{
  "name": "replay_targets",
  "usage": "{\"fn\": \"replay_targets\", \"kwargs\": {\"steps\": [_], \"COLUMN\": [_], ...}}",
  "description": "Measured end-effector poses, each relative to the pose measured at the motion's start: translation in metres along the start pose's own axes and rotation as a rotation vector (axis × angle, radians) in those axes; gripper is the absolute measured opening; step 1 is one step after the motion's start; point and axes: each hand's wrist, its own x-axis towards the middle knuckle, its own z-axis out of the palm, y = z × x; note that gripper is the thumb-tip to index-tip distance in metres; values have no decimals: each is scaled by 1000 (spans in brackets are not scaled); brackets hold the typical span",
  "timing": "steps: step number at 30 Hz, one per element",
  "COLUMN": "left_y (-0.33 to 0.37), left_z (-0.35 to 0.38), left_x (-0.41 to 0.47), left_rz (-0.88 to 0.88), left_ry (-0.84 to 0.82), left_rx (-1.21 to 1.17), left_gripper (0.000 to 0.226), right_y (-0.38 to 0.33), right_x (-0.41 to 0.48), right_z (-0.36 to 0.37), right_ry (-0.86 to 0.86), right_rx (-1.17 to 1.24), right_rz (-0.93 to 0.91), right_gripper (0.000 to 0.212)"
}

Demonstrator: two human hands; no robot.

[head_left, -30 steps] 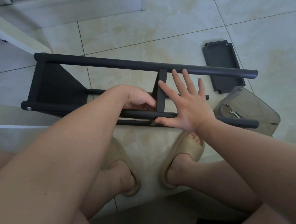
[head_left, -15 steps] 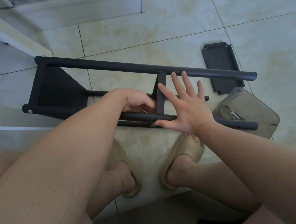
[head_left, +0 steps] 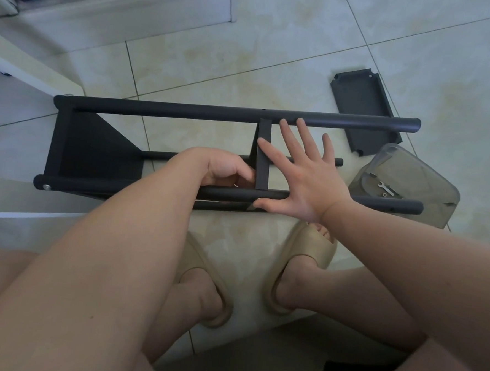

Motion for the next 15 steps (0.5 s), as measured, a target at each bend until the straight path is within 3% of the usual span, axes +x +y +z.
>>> {"fn": "replay_targets", "kwargs": {"steps": [5, 15], "left_y": [0, -2], "left_z": [1, 0], "left_x": [1, 1], "left_rz": [-43, 41], "left_ry": [38, -3], "left_rx": [58, -15], "left_gripper": [17, 25], "right_y": [0, 0], "right_x": [0, 0], "right_z": [-1, -1], "right_ry": [-9, -14], "right_rx": [-11, -13], "right_rz": [4, 7], "right_gripper": [108, 108]}}
